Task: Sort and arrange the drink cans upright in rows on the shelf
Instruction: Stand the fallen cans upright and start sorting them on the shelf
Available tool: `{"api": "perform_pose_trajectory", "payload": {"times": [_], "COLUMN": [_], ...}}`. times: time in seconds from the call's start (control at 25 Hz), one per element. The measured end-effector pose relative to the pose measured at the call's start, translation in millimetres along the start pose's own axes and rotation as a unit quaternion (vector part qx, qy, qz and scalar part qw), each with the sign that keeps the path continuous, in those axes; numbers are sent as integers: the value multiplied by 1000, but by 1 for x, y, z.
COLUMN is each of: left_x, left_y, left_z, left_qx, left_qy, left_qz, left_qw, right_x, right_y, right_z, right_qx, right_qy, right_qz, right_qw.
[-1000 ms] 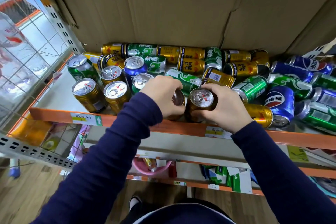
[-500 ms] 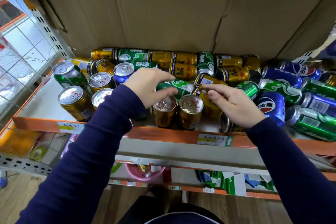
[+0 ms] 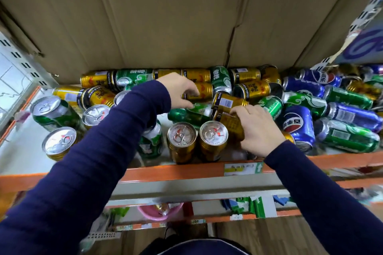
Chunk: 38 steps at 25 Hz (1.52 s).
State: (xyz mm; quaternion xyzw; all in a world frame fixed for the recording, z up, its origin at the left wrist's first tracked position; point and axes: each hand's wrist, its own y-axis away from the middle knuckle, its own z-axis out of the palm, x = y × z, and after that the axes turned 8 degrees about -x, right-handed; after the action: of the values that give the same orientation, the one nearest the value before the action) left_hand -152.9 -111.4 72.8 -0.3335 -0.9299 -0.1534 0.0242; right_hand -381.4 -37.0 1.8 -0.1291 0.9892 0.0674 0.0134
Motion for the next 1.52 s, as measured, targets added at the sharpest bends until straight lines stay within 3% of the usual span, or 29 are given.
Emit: {"api": "perform_pose_trajectory", "payload": {"times": [0.16,0.24,0.52,0.64,0.92,1.04,1.32,1.4,1.52], "left_x": [-5,-5,-1,-1,5,-1,-24,-26,-29], "left_y": [-9,-12,-26,-32,-46,-42,9,15,16], "left_z": [0,1,11,11,25,22,7,5,6], "left_qx": [-38,-41,-73,-85,-194,-150,81,94,44], "left_qy": [-7,-1,-7,1,-36,-5,135,148,133], "left_qz": [12,15,22,20,20,25,-25,-28,-31], "left_qw": [999,999,997,996,980,988,987,984,990], "right_x": [13,17,29,27,36,38,33,28,14], "right_y": [1,2,4,-4,-5,-3,-21,-34,-58], "right_z": [-28,-44,-58,-57,-39,-34,-41,-48,-53], "right_qx": [-22,1,-19,-68,-60,-11,62,54,-17], "right_qy": [-233,-294,-233,-156,-282,-330,-356,-307,-164], "right_qz": [9,-1,-64,-91,-86,-79,-51,-49,-55], "right_qw": [972,956,970,981,954,940,931,949,985]}}
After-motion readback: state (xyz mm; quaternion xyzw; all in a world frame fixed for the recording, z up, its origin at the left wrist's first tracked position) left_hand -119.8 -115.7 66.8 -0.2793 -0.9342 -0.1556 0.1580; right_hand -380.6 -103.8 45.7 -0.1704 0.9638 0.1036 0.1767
